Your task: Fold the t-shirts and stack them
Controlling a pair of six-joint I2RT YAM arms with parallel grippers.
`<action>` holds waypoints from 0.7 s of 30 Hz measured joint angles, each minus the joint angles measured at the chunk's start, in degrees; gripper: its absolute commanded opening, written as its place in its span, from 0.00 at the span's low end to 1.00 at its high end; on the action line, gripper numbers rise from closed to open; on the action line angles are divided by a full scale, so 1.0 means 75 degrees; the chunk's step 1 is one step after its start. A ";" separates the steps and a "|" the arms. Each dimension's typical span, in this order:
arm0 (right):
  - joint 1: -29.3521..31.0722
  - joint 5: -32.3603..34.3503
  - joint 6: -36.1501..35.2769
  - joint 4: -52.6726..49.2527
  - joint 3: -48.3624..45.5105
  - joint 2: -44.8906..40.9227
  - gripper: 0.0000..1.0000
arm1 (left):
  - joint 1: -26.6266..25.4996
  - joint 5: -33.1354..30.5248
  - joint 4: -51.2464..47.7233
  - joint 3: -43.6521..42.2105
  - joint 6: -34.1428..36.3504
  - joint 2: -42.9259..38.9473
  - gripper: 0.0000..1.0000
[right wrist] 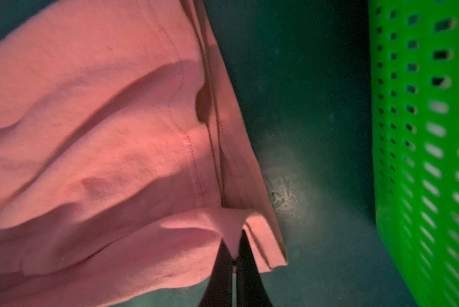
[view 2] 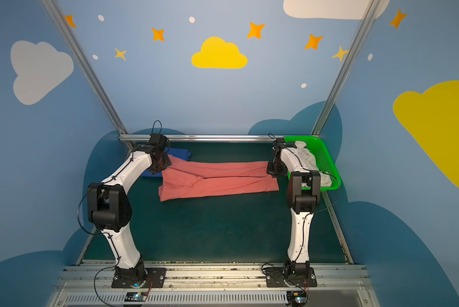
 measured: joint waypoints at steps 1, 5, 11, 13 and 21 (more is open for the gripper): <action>0.0000 -0.0006 0.0000 -0.0041 0.0114 0.0082 0.10 | 0.0012 -0.0003 -0.0017 0.0061 0.0032 0.0117 0.05; -0.0009 -0.0050 -0.0050 -0.0175 0.0560 0.0396 0.20 | 0.0108 -0.0009 -0.0105 0.0388 0.0114 0.0629 0.07; -0.0044 -0.0239 -0.0090 -0.0411 0.1241 0.0790 0.31 | 0.0274 0.0006 -0.0213 0.0909 0.0198 0.1172 0.33; -0.0044 -0.0309 -0.0114 -0.0449 0.1358 0.0804 0.34 | 0.0309 0.0041 -0.0233 0.1008 0.0195 0.1207 0.41; -0.0041 -0.0769 -0.0198 -0.0323 0.0799 0.0204 0.42 | 0.0315 0.0213 -0.0245 0.0973 0.0219 0.0810 0.71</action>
